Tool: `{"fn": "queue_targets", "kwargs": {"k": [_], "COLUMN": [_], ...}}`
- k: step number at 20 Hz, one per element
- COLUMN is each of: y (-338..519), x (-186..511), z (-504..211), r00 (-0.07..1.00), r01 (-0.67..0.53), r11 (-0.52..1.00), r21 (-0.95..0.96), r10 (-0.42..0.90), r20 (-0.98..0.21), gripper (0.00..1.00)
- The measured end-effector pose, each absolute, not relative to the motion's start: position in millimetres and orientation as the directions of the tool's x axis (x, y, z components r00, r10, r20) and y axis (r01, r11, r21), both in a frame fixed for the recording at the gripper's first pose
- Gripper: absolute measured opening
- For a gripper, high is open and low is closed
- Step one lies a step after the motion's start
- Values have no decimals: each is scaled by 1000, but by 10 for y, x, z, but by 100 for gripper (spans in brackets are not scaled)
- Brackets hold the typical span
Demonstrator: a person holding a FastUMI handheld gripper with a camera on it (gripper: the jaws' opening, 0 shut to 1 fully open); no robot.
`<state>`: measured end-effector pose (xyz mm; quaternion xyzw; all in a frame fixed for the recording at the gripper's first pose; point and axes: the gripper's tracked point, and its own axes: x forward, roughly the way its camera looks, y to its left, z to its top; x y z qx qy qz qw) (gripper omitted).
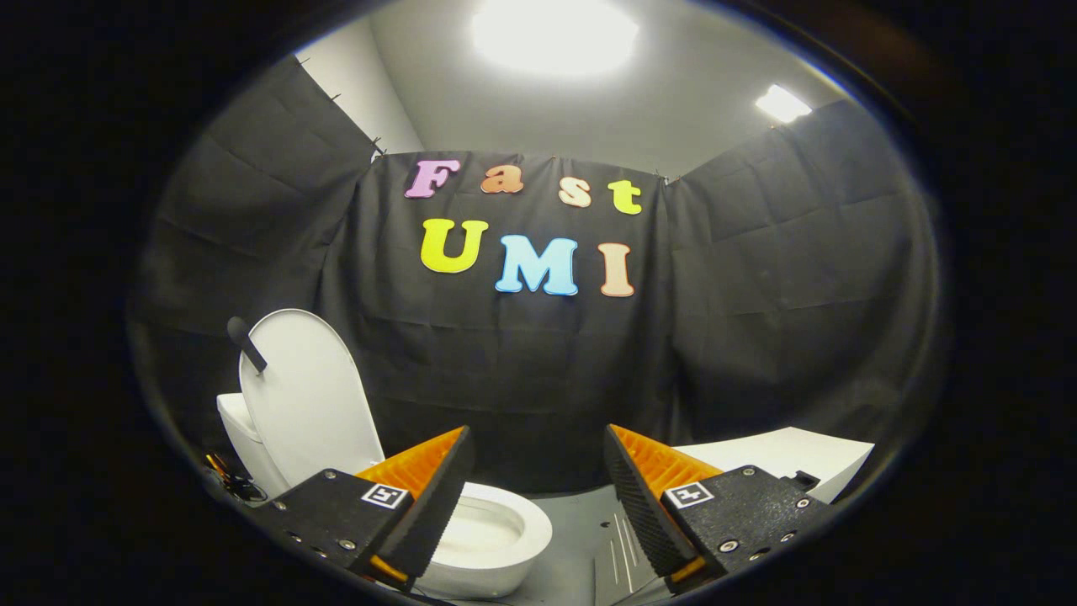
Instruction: Open the toilet lid.
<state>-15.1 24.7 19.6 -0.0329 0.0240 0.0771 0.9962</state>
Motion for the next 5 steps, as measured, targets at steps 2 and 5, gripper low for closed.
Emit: {"fn": "queue_targets", "kwargs": {"k": [2, 5], "y": [312, 444], "x": [-195, -173], "z": [203, 198], "r00": [988, 986], "r01": [-147, -158], "r11": [987, 985], "r21": [-62, -75], "r10": [144, 153], "r20": [-55, -60], "gripper": [95, 95]}}
